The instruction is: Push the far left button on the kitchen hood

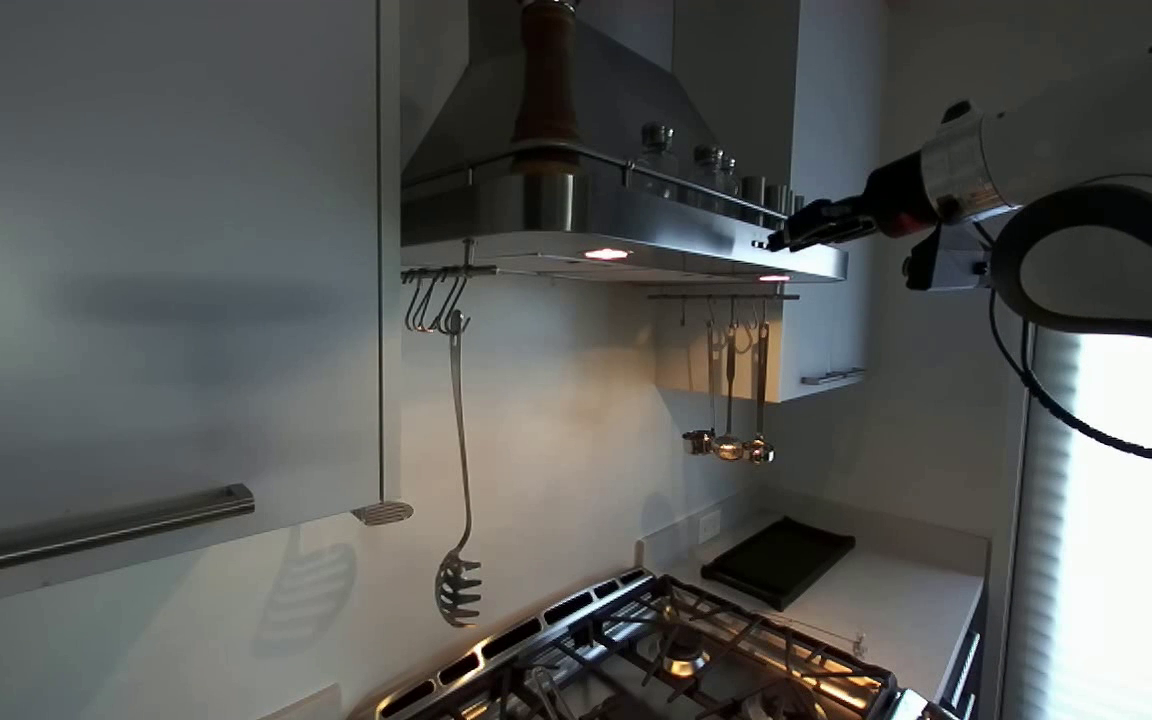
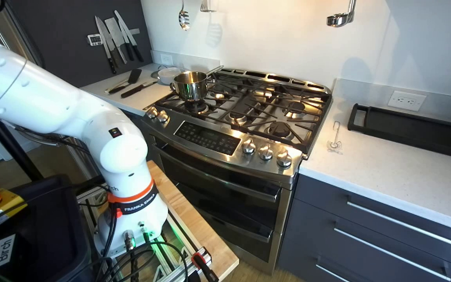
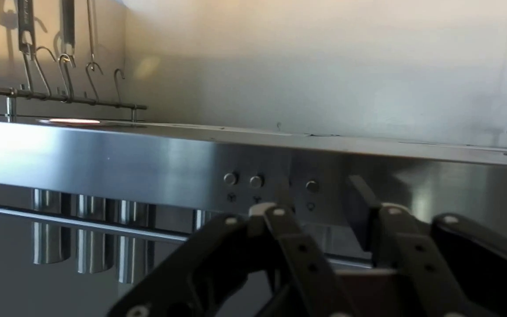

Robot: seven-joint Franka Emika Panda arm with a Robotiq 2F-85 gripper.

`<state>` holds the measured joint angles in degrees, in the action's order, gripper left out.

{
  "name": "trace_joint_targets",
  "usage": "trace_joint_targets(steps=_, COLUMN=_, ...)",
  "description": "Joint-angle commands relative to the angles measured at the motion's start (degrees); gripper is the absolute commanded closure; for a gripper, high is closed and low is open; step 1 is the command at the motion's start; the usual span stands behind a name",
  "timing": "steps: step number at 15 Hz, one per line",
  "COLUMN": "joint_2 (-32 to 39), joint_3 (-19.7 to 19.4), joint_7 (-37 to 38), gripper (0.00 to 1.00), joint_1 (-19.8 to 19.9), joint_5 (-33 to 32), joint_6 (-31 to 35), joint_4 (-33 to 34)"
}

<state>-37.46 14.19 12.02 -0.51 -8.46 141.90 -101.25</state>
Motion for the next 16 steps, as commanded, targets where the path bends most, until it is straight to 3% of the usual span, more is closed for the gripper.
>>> trace_joint_targets(steps=1, joint_2=1.9, joint_3=-0.7, joint_7=-0.7, gripper=0.92, joint_1=-1.5, joint_5=2.4, joint_6=1.9, joint_4=1.2)
trace_joint_targets(steps=3, joint_2=2.5, joint_3=-0.8, joint_7=-0.8, gripper=1.00, joint_1=-1.6, joint_5=2.9, joint_6=2.3, joint_4=1.6)
trace_joint_targets(steps=16, joint_2=4.0, joint_3=-0.8, joint_7=-0.5, gripper=1.00, joint_1=-1.3, joint_5=3.2, joint_6=2.3, joint_4=3.0)
